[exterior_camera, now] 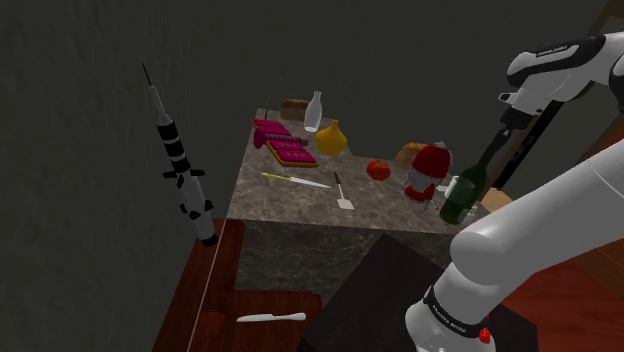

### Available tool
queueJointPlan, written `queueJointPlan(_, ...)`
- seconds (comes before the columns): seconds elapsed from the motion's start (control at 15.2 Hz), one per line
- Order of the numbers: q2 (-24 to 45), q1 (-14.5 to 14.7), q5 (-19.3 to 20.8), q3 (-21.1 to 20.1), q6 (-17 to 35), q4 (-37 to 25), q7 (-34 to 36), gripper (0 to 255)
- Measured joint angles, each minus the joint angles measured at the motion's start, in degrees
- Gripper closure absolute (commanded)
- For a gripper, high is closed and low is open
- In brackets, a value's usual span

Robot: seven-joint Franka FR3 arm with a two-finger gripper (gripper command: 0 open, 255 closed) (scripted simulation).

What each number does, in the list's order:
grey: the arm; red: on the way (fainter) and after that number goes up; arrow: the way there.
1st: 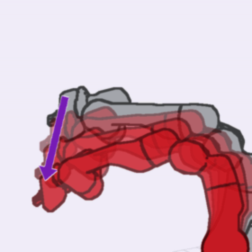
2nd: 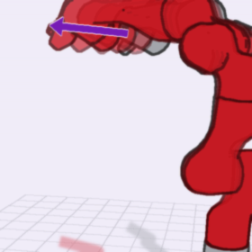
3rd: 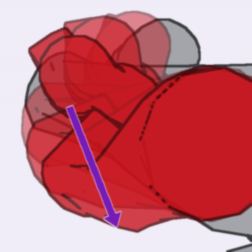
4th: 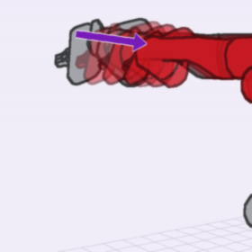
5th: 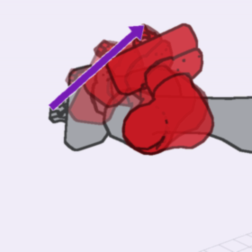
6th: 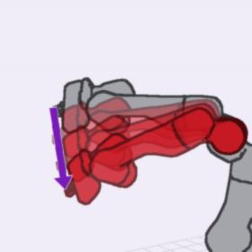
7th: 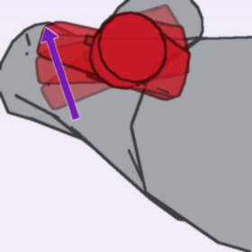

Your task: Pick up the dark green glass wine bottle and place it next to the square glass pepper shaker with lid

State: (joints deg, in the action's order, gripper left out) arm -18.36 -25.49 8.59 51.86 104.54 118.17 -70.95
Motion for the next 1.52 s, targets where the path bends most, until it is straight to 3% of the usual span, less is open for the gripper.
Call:
queueJointPlan(0.46, 0.97, 0.09, -0.19, 1.42, 5.72, 4.95, -0.75, 255)
queueJointPlan(0.86, 1.3, 0.19, -0.36, 1.73, 6.49, 5.44, -0.97, 255)
queueJointPlan(0.92, 1.3, 0.19, -0.36, 1.73, 6.5, 5.44, -0.97, 0)
queueJointPlan(1.32, 1.29, 0.19, -0.36, 1.73, 6.51, 5.43, -0.97, 0)
queueJointPlan(1.52, 0.72, 0.12, -0.27, 1.03, 2.45, 1.73, -0.81, 0)
